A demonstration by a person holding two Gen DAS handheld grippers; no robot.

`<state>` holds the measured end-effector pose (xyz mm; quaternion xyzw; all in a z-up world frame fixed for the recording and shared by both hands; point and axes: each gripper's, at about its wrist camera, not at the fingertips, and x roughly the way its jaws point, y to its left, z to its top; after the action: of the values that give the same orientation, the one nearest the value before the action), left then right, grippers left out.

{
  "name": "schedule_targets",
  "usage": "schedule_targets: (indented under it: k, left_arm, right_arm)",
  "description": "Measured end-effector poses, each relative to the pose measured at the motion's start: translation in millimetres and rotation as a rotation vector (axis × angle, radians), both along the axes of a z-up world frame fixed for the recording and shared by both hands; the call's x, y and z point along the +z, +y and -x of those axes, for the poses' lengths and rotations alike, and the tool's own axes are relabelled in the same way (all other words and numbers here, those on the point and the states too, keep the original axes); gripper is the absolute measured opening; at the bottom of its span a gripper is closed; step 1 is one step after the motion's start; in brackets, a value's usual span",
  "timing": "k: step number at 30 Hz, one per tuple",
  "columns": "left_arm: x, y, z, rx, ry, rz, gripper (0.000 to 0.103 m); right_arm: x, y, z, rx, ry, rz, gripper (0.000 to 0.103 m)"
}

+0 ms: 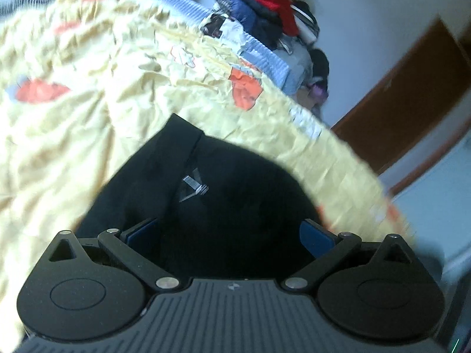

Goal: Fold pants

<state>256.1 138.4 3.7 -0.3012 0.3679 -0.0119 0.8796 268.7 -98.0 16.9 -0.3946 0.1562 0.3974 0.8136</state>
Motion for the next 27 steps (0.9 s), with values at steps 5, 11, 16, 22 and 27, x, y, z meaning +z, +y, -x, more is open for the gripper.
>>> schedule_targets:
  k: [5, 11, 16, 22, 27]
  left_arm:
    - [-7, 16, -46, 0.005, 0.064, 0.211, 0.102]
    - [-24, 29, -68, 0.039, 0.194, 0.373, 0.054]
    - [-21, 28, -35, 0.053, 0.146, 0.339, 0.006]
    - [4, 30, 43, 0.014, 0.038, 0.245, 0.006]
    - [-5, 38, 109, -0.036, 0.063, 0.241, 0.006]
  right_arm:
    - [-10, 6, 37, 0.078, -0.116, 0.100, 0.009]
    - [-19, 6, 46, 0.095, -0.160, 0.137, 0.009]
    - [-14, 7, 48, 0.066, -0.131, 0.088, 0.009]
    - [5, -4, 76, 0.067, -0.004, -0.022, 0.009]
    - [8, -8, 122, 0.117, 0.132, -0.061, 0.009]
